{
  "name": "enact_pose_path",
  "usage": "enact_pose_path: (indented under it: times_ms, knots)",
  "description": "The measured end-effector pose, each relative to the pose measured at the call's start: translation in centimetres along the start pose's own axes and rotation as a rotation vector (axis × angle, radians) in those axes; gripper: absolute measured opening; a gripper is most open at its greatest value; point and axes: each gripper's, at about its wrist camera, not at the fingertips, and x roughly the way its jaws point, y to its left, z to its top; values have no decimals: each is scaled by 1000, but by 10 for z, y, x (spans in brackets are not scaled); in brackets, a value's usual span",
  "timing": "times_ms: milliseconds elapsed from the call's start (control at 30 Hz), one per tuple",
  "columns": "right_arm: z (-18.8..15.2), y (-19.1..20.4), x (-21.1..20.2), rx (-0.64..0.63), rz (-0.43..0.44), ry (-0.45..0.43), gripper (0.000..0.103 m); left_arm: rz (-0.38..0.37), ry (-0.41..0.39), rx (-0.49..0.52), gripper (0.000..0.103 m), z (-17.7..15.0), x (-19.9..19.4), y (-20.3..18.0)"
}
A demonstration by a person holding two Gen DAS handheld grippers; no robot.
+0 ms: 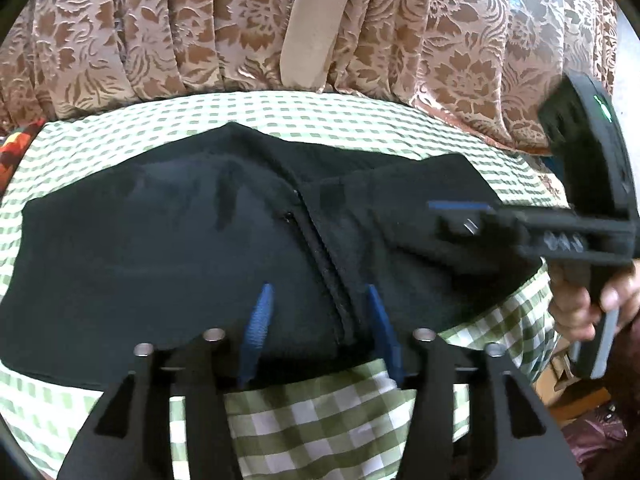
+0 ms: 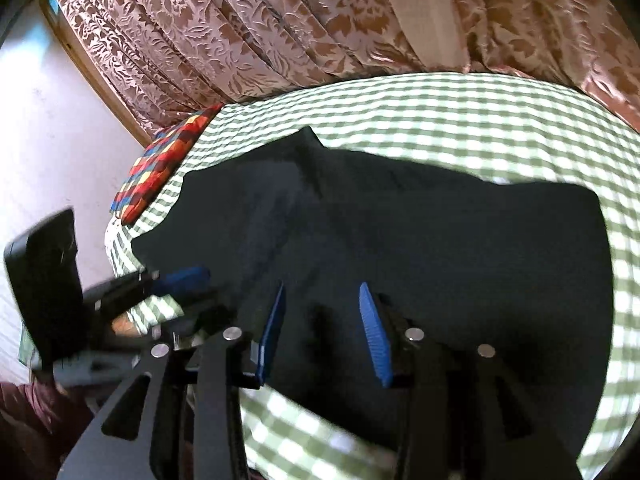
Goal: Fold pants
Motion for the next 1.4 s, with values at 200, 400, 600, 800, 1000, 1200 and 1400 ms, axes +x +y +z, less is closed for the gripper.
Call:
enact_pose_path:
  times_ms: [200, 400, 600, 800, 1000, 1200, 1400]
  knots:
    - [-20, -1, -13, 17, -1, 2, 39, -53, 9, -25, 63, 9, 8, 11]
    - [-28, 5, -5, -24, -27, 29, 40, -244, 87, -244, 63, 29, 38, 53]
    - [-32, 6, 1, -47, -33, 38, 41, -381, 162, -357, 63, 37, 67, 64]
    - [-33, 10, -1, -71, -39, 41, 43, -372, 133, -242, 16, 43, 73, 37]
    - [-32, 18, 8, -92, -57, 41, 43, -438, -37, -150, 8, 57, 31, 19]
    - [-37, 20, 15, -128, -80, 43, 43, -242, 71, -106, 11, 41, 58, 28]
    - [-38, 25, 16, -171, -110, 47, 43, -238, 64, -166, 26, 17, 37, 44]
